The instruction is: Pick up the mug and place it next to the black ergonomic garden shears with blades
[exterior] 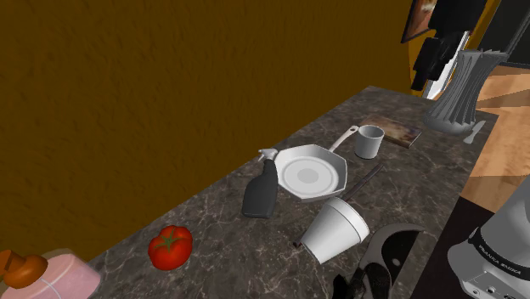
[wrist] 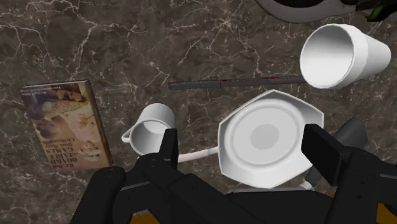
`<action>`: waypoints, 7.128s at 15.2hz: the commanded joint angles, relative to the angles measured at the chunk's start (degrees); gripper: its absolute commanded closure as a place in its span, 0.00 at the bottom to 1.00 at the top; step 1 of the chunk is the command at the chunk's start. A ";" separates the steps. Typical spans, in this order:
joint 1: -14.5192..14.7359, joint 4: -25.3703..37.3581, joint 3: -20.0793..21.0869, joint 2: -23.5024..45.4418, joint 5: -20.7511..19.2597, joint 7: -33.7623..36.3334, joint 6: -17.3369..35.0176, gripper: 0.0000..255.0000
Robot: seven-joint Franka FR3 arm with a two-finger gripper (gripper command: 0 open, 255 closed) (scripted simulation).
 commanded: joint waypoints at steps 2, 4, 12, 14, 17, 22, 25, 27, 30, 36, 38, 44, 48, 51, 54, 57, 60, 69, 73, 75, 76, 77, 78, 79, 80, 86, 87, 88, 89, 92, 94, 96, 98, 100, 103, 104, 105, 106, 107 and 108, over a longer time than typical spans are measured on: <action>-0.12 -1.45 -0.01 0.50 -0.32 -0.23 1.96 0.00; -0.39 -4.16 -0.03 1.75 -0.97 -0.65 5.94 0.00; -1.77 -12.08 -0.31 10.29 -3.69 -1.82 22.56 0.00; -2.20 -13.27 -0.40 13.32 -4.44 -1.95 26.85 0.00; -2.93 -14.42 -0.54 18.49 -5.66 -2.01 33.27 0.00; -4.23 -14.62 -0.77 27.89 -7.92 -1.66 43.04 0.00; -4.35 -15.77 -0.83 29.42 -8.13 -1.55 45.72 0.00; -4.43 -16.47 -0.88 30.53 -8.28 -1.46 47.53 0.00; -4.55 -17.29 -0.93 32.06 -8.50 -1.34 49.88 0.00; -4.55 -17.29 -0.93 32.06 -8.50 -1.34 49.88 0.00; -4.55 -17.29 -0.93 32.06 -8.50 -1.34 49.88 1.00; -4.55 -17.29 -0.92 32.06 -8.49 -1.34 49.88 1.00; -4.52 -16.96 -0.93 31.47 -8.42 -1.43 48.97 1.00; -4.44 -15.86 -0.95 29.85 -8.21 -1.67 46.25 1.00; -4.38 -14.65 -0.96 28.38 -8.03 -1.89 43.57 1.00; -4.32 -13.33 -0.97 27.06 -7.87 -2.09 40.93 1.00; -4.27 -11.89 -0.97 25.88 -7.74 -2.28 38.33 1.00; -4.16 -6.96 -0.96 23.24 -7.42 -2.77 30.77 1.00; -4.13 -4.49 -0.95 22.47 -7.32 -2.96 27.52 1.00; -4.12 -3.18 -0.94 22.16 -7.27 -3.06 25.92 1.00; -4.11 -2.52 -0.94 22.04 -7.25 -3.10 25.12 1.00; -4.11 -1.84 -0.93 21.92 -7.23 -3.15 24.33 1.00; -4.10 -1.15 -0.93 21.82 -7.21 -3.19 23.54 1.00; -4.10 -0.45 -0.92 21.73 -7.19 -3.23 22.75 1.00; -4.10 0.09 -0.92 21.67 -7.17 -3.27 22.16 1.00; -0.71 1.29 5.40 22.70 -4.63 5.13 21.59 1.00; -0.17 1.72 6.46 23.11 -4.25 6.54 21.52 1.00; 0.36 2.21 7.51 23.57 -3.89 7.94 21.45 1.00; 0.88 2.76 8.54 24.10 -3.56 9.36 21.38 1.00; 2.33 4.80 11.68 26.06 -2.76 13.62 21.19 1.00; 3.23 6.48 13.74 27.67 -2.42 16.50 21.05 1.00; 4.09 8.41 15.78 29.52 -2.27 19.42 20.89 1.00; 4.90 10.60 17.81 31.61 -2.33 22.38 20.69 1.00; 5.70 13.04 19.81 33.95 -2.63 25.39 20.43 1.00; 6.93 17.20 22.71 37.92 -3.59 30.02 19.89 1.00; 7.38 18.73 23.63 39.37 -4.05 31.60 19.65 1.00; 7.84 20.33 24.55 40.89 -4.59 33.20 19.39 1.00; 8.34 22.00 25.43 42.48 -5.20 34.80 19.08 1.00; 8.88 23.75 26.28 44.13 -5.90 36.42 18.73 1.00; 9.47 25.59 27.10 45.86 -6.67 38.05 18.34 1.00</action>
